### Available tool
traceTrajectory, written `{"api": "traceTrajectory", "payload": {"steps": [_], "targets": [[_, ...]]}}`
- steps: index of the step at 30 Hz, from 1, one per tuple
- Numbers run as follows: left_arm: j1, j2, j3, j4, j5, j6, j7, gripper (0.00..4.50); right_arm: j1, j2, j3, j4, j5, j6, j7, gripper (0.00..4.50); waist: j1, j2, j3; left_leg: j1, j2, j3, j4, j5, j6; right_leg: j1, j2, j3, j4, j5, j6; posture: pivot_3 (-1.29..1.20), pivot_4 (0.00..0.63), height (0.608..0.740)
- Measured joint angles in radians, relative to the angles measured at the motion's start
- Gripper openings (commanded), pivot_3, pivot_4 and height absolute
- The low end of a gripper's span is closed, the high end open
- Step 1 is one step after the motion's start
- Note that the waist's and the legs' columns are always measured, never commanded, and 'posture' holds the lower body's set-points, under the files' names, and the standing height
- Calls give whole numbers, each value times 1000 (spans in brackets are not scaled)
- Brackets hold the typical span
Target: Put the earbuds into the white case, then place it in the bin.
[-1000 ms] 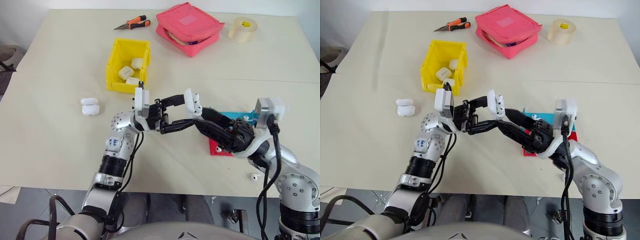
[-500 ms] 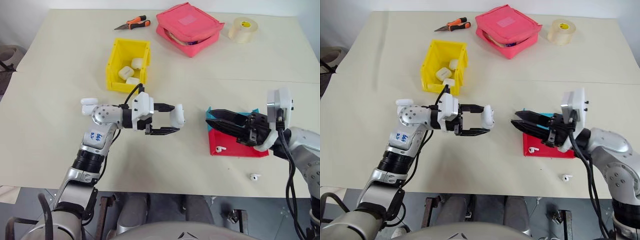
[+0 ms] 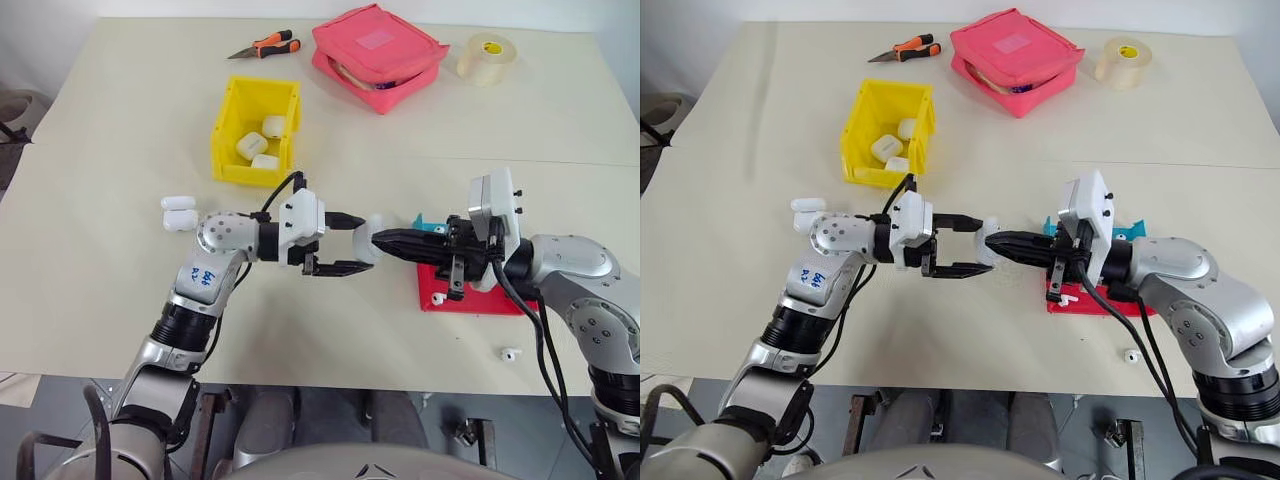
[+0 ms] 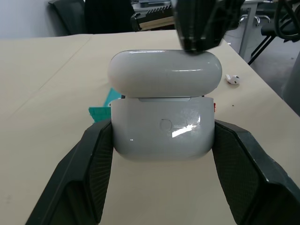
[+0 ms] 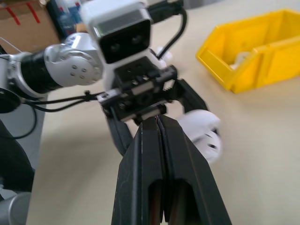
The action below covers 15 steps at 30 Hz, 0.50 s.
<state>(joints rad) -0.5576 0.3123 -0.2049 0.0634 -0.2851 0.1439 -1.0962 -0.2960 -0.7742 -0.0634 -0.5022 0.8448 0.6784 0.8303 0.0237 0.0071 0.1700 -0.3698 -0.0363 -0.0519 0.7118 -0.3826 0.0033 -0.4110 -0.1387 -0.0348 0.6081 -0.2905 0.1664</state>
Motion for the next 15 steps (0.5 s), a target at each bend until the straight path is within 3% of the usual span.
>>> {"api": "traceTrajectory", "payload": {"steps": [4,10,13,15], "targets": [[13,-24,59,-44,-97,19,-5,2790,108,-41,-56,40,-27,4,13,35,4,0,0,-1,0,-2,0,0,0,1,-1,-1,0,0,0,0,150,740],[21,-25,77,-65,-122,7,2,2790,209,-3,-132,36,-29,-34,20,35,-2,0,0,1,1,1,0,0,0,0,0,-1,1,0,0,0,150,740],[59,-10,128,-66,-126,6,46,2790,283,48,-220,28,-35,-100,1,548,-2,0,0,1,0,1,0,0,0,0,0,0,1,0,0,0,150,740],[114,26,180,-77,-128,20,86,2790,335,82,-272,2,-38,-158,1,1191,-4,0,0,1,1,1,-1,0,0,0,0,0,1,0,0,0,150,740]]}}
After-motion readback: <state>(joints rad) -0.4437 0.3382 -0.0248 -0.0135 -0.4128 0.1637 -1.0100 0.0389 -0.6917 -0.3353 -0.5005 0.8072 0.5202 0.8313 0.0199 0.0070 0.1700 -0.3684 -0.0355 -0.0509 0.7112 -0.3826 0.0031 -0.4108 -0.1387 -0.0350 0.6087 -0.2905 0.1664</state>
